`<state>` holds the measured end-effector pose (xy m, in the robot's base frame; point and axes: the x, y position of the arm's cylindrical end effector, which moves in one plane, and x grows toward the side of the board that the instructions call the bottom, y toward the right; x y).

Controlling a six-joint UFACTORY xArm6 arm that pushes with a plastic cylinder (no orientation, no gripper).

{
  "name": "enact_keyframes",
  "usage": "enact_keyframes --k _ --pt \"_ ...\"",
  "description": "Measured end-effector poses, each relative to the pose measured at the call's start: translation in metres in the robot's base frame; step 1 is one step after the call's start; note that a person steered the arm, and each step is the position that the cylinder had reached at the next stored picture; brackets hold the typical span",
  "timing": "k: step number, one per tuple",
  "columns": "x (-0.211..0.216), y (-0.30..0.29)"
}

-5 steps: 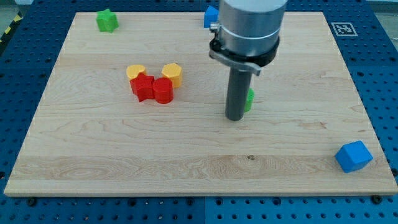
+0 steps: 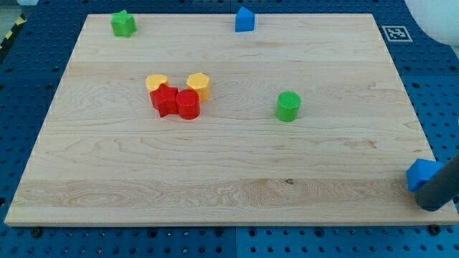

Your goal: Move the blue cube bottom right side of the green circle

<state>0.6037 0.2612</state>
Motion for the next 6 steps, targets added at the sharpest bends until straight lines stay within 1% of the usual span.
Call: enact_keyframes --k 2,3,5,6 --pt "-0.002 0.0" --pt "-0.004 0.013" --pt "-0.044 0.031" --pt "-0.064 0.021"
